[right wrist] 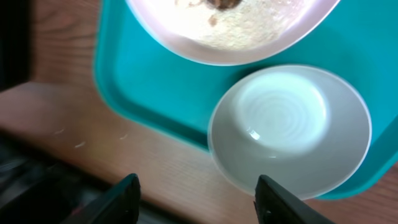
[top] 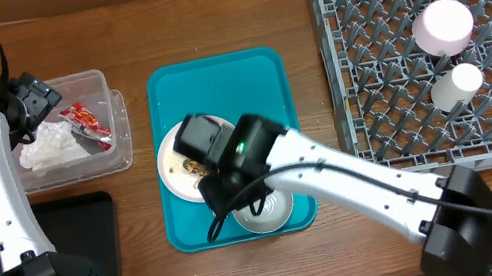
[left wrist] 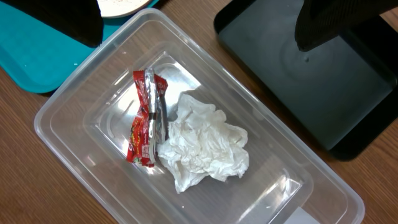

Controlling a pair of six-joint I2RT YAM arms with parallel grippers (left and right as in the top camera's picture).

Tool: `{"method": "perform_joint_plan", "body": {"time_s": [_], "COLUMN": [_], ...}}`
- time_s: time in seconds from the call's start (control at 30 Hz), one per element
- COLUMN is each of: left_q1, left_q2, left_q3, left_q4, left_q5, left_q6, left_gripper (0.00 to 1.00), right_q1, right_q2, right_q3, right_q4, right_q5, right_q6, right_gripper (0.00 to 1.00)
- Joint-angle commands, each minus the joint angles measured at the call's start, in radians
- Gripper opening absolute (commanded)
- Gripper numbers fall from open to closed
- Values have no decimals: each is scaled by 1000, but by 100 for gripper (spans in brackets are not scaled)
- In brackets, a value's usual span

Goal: Sort waste into correct bins and load items into the dishwasher
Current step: 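Grasp the rim of the small white bowl with the right gripper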

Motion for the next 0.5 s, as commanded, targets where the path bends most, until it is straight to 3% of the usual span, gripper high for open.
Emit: {"method": "perform_joint_plan", "body": {"time_s": [0.0,0.23,0.47], "left_q1": [-5,-16,-13], "left_q2": [-30,-30,-30], "left_q3": [7,7,7], "left_q4": [0,-1,-1], "left_q5": [-14,-14,-14], "left_q6": [-13,-13,-13], "left_gripper": [100,100,100], "right_q1": [43,77,84], "right_q2": [-15,-8,39], "right_q3": [-90,-223,-243], "right_q4": [61,251,295], "right_q5": [196,167,80], "right_q6": [122,180,240], "right_gripper": [60,55,55]}}
